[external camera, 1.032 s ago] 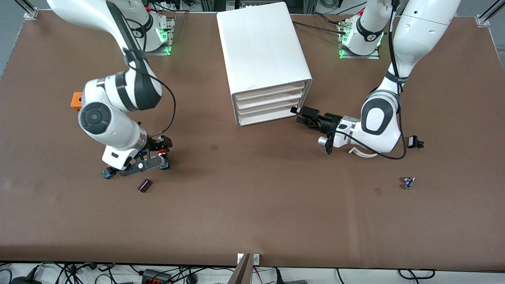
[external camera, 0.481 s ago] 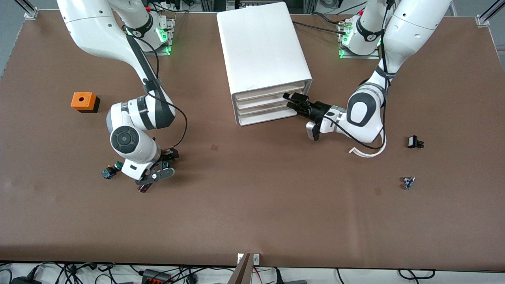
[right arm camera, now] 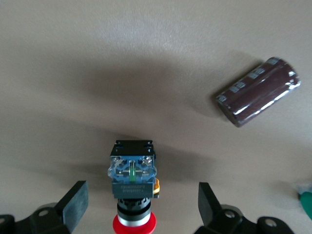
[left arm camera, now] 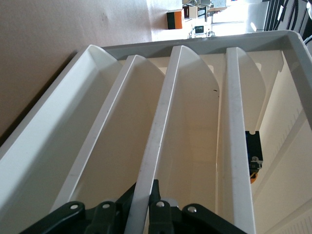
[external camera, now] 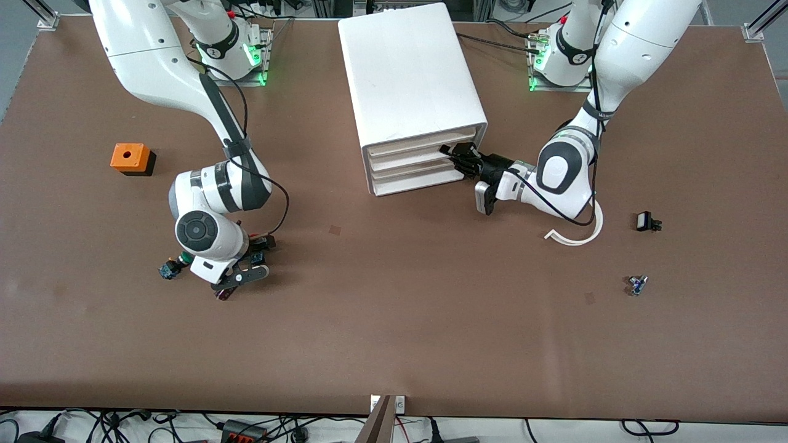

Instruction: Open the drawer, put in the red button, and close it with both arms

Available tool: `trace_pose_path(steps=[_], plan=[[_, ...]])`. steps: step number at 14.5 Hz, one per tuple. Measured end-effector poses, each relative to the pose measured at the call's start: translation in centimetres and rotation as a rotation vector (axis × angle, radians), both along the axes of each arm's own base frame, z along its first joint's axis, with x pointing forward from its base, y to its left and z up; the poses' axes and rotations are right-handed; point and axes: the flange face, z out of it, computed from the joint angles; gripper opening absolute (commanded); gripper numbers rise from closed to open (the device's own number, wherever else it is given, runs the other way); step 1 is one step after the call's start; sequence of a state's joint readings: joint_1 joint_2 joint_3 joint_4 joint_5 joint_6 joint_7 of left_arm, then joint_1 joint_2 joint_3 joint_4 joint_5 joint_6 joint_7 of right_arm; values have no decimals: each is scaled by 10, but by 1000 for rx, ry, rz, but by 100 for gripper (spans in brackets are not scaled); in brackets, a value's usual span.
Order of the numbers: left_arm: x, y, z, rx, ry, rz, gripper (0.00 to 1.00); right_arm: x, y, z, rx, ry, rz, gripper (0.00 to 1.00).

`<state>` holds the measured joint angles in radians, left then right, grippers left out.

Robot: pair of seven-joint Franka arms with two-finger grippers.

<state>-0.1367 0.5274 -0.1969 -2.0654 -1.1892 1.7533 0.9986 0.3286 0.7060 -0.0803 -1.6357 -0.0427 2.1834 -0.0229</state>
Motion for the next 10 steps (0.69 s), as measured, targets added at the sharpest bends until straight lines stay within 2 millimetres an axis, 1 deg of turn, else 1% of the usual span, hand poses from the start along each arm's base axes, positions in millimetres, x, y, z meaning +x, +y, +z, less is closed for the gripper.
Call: trace_pose_path(steps=[2,3,4,5,7,8,9,10], plan=[[11,2,5,2,-29,14,3,-2,-1,-8,-4,11,-2,100],[20,5,7,4,-45,26,3,-2,-1,-11,-6,15,-2,100],[30,8,7,3,-59,39,4,-3,-1,-14,-7,18,-2,89],[43,11,6,-2,-72,52,4,-3,-1,-15,-7,20,-2,80],[73,20,4,-13,-102,84,7,-3,-1,-15,-7,20,-2,44],[90,27,3,-17,-121,101,43,-3,-1,-15,-7,20,-2,28],[105,34,3,-18,-141,110,99,-3,-1,-15,-7,21,-2,14],[117,40,4,-10,-165,109,100,-3,-1,-15,-7,21,-2,8]])
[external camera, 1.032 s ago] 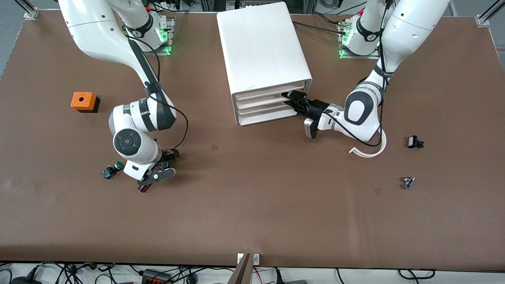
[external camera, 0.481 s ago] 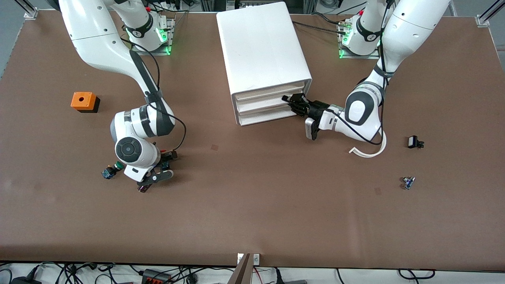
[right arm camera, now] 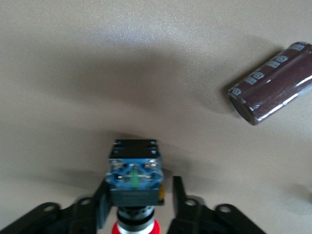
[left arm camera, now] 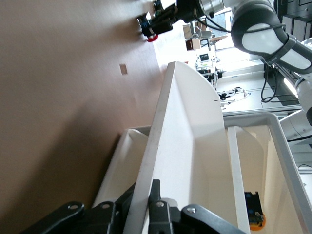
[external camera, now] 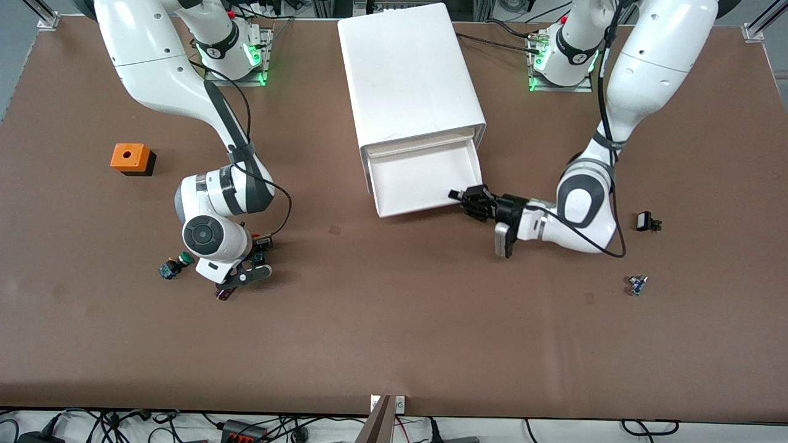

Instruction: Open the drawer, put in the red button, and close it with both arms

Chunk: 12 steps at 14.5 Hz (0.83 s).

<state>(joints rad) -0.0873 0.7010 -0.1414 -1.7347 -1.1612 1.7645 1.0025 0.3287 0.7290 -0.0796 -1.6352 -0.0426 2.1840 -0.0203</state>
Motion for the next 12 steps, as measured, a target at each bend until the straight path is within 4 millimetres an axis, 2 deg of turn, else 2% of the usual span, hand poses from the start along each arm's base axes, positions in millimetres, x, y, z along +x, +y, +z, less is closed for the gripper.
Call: trace_pose_path(steps=[1,3,5,7,8,10,12], plan=[[8,5,1,20,-24,-14,100,0,0,1,0,-1,0,1],[17,14,6,53,-54,-33,100,4,2,5,4,-12,2,0],[24,21,13,84,-48,-36,100,16,9,25,16,-48,7,0],[33,29,37,173,-16,-61,100,34,22,66,32,-92,15,0],[39,33,57,236,6,-87,100,41,31,92,42,-112,22,0],[53,48,102,382,33,-121,100,48,58,147,77,-150,49,0],[67,75,141,524,28,-117,100,46,94,195,125,-183,93,0]])
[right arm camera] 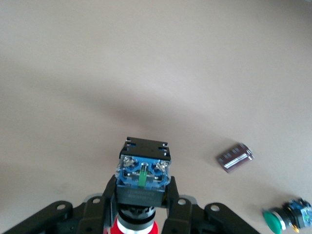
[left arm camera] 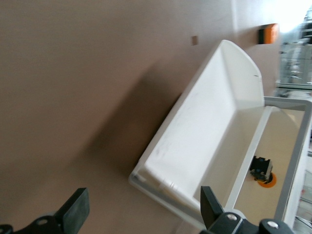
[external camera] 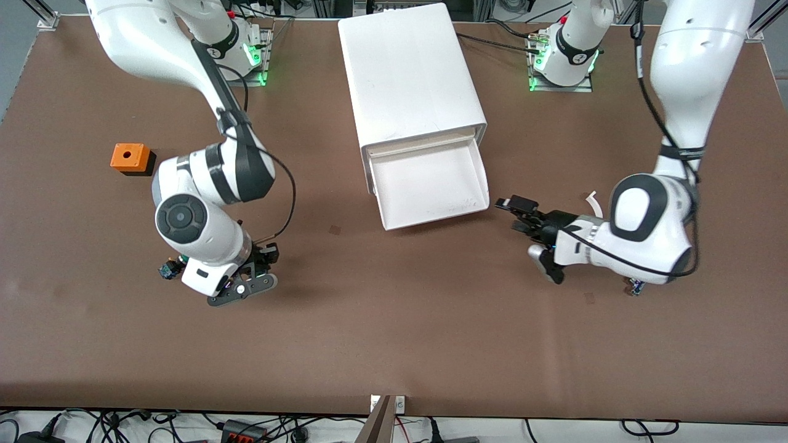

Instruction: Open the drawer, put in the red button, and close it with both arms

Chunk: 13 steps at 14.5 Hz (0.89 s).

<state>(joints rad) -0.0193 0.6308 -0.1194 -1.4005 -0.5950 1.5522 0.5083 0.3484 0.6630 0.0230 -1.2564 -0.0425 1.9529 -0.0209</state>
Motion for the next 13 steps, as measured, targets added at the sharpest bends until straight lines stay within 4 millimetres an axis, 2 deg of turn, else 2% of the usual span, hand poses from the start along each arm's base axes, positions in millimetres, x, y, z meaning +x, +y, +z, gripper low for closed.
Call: trace_pose_path(steps=[1,3,6,7,9,10,11,13], plan=[[6,15,15,71,-12,-1,100,-5,20,16,18,-10,28,0],[12,39,34,208,-46,-28,100,-22,67,37,38,-28,95,0],[17,56,48,431,-119,-109,100,-65,141,60,58,-45,110,0],[20,63,58,521,-157,-138,100,-79,161,64,64,-45,86,0],[27,78,90,659,-238,-158,100,-103,194,69,78,-49,28,0],[32,83,101,686,-274,-148,100,-110,205,71,83,-50,2,0],[40,87,107,696,-331,-125,100,-118,214,72,88,-50,-18,0],[54,99,103,706,-405,-67,100,-134,233,70,91,-43,-40,0]])
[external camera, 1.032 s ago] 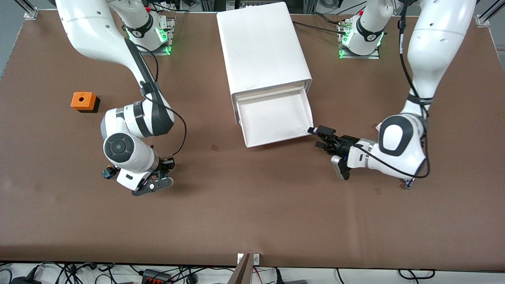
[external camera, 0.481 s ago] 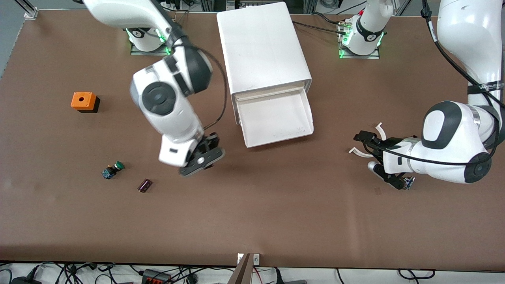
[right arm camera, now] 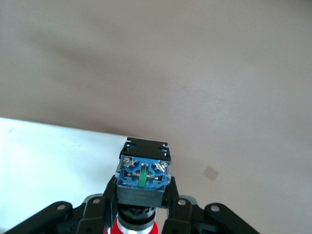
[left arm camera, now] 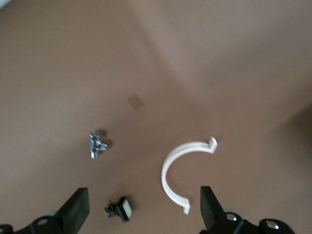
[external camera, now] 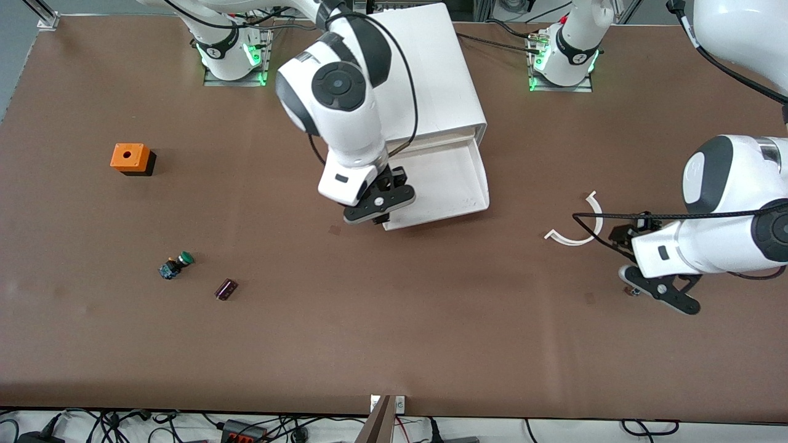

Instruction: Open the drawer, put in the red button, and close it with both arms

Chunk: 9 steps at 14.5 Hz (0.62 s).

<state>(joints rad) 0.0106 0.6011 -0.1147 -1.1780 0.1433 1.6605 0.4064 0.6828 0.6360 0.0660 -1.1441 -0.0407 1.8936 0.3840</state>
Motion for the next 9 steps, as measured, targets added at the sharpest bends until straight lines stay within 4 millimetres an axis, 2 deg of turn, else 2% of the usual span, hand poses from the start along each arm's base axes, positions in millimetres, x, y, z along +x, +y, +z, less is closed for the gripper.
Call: trace_pose_path(steps=[3,5,7,9], plan=[[7,18,-17,12,-16,162,100,-27,32,-16,-4,25,27,0],[7,23,-18,16,-18,203,100,-42,50,-30,-13,40,32,0],[7,25,-18,17,-20,220,100,-52,61,-43,-23,52,33,0],[7,25,-19,18,-20,228,100,-53,65,-54,-26,56,31,0]])
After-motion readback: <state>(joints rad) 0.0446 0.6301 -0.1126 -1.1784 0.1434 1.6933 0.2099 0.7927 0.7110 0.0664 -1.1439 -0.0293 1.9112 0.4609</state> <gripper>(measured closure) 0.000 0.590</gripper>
